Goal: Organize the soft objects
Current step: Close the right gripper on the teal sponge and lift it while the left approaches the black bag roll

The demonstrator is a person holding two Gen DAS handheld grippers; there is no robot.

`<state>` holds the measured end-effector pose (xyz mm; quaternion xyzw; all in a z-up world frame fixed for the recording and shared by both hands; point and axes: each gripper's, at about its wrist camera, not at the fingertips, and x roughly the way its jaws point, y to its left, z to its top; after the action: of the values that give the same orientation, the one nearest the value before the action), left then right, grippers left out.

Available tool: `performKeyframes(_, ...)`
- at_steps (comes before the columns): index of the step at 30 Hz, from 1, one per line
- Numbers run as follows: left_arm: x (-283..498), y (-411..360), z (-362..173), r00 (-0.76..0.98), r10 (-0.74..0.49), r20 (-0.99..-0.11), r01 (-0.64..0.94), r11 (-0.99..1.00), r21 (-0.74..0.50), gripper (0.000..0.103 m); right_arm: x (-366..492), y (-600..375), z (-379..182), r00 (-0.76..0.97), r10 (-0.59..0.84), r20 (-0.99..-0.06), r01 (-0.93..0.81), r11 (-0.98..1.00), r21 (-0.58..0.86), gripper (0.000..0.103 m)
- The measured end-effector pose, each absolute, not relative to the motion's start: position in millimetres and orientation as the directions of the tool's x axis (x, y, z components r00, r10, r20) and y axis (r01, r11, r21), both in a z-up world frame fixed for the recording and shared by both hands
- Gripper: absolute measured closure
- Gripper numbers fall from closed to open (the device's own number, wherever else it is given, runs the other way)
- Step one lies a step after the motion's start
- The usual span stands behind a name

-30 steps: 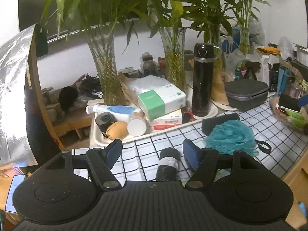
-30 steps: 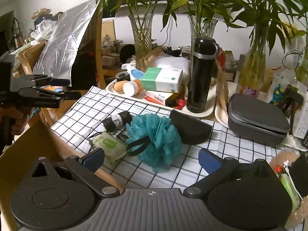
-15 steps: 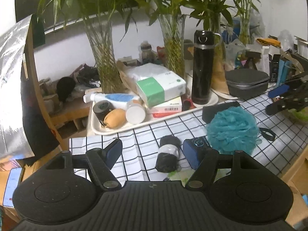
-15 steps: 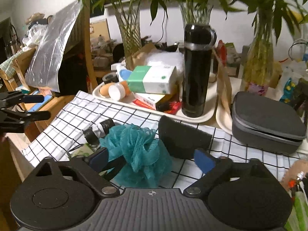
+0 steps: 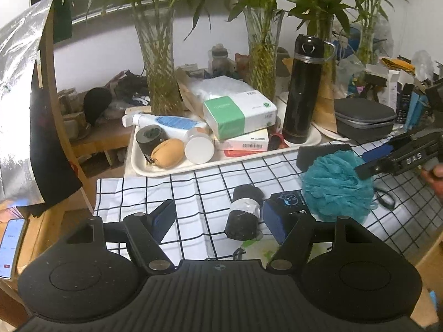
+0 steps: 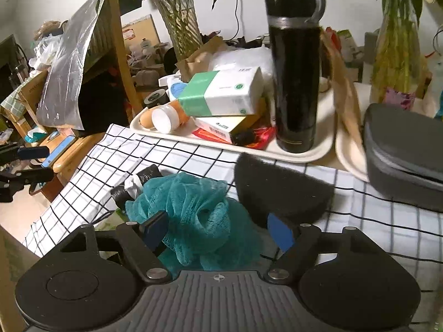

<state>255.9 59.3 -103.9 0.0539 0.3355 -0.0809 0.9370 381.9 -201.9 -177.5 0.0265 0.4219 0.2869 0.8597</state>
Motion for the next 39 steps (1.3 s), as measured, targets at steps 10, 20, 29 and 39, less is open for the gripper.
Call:
performKeyframes(10, 261.5, 66.4, -111.4, 0.738, -0.120, -0.664, 0.173, 0.985, 0.015, 0.034, 385.5, -189.3, -193.7, 0.412, 0.582, -0.702, -0.474, 0.794, 0.380, 0.063)
performKeyframes(20, 264.6, 63.1, -117.4, 0.726, -0.177, -0.665, 0.233, 0.972, -0.004, 0.034, 353.9, -207.5, -137.4, 0.532, 0.591, -0.606, -0.508, 0.796, 0.329, 0.079)
performKeyframes(29, 298.6, 50.5, -153.7, 0.678, -0.208, -0.705, 0.327, 0.944, 0.037, 0.034, 327.2, -233.4, -94.6, 0.661, 0.500, -0.560, -0.454, 0.860, 0.233, 0.079)
performKeyframes(39, 329.3, 55.7, -188.4, 0.624, -0.241, -0.743, 0.344, 0.939, -0.015, 0.034, 302.6, -246.3, -81.8, 0.761, 0.385, -0.522, -0.368, 0.919, 0.141, 0.079)
